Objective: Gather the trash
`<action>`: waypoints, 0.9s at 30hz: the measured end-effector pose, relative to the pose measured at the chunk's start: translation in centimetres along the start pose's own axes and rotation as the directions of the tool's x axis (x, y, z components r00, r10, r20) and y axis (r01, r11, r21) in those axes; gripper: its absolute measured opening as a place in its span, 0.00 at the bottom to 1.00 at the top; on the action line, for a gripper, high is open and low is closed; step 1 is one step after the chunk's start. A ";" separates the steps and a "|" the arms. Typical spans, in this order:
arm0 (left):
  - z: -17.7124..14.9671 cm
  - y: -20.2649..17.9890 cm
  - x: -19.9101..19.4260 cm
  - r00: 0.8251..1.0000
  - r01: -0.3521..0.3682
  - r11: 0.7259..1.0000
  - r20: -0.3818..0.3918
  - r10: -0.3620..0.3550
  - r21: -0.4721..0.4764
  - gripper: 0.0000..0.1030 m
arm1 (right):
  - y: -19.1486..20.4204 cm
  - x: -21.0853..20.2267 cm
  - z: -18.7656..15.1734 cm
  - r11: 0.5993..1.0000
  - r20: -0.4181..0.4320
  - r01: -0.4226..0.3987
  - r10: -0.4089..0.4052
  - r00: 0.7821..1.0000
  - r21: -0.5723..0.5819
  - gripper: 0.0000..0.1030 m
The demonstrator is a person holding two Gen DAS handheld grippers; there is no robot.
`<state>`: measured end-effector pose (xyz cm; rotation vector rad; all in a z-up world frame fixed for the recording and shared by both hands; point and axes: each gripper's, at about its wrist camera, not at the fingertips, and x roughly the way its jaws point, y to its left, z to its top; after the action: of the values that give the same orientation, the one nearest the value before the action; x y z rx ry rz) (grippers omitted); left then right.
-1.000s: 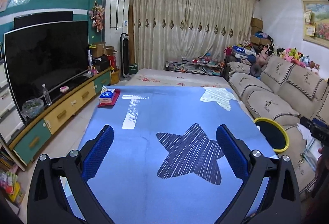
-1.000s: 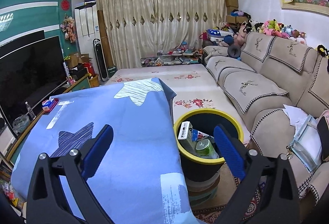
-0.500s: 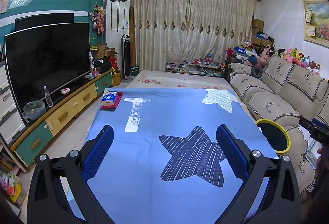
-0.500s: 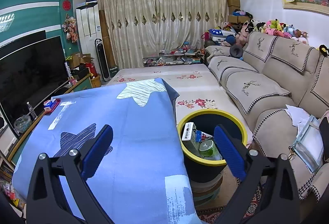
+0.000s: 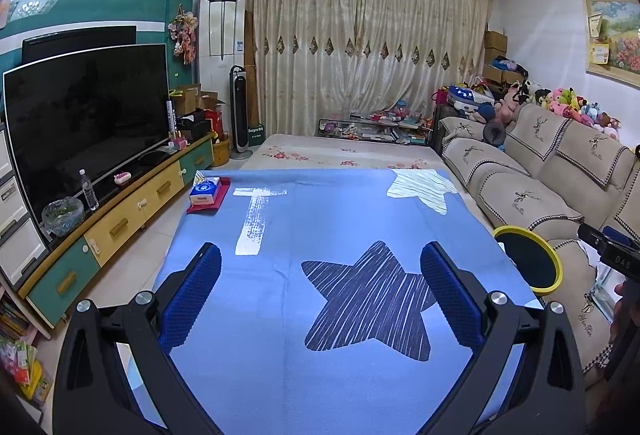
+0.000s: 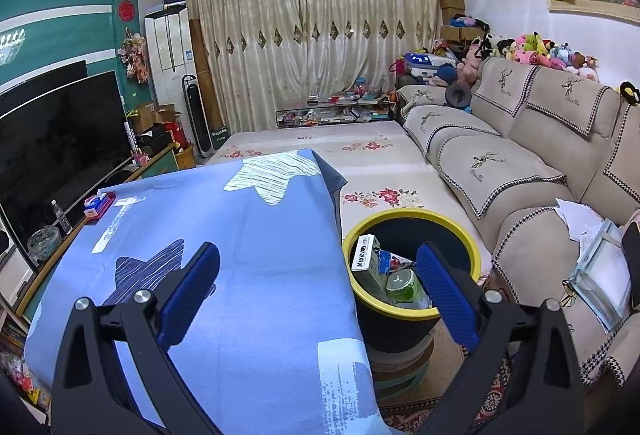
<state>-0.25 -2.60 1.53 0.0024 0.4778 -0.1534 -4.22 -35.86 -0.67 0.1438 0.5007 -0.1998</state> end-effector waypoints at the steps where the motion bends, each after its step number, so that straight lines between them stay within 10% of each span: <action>1: 0.0 -0.1 0.0 1.000 -0.001 1.000 0.000 0.001 0.003 0.95 | 0.0 0.0 0.0 1.000 0.001 0.001 -0.001 1.000 0.000 0.91; 27: -0.2 -0.4 0.8 1.000 0.011 1.000 -0.013 -0.011 0.017 0.95 | -0.1 0.4 -0.9 1.000 -0.009 0.000 0.000 1.000 0.004 0.91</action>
<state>0.35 -3.16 1.01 0.0179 0.4899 -0.1681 -4.29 -35.88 -1.71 0.1481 0.5092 -0.2005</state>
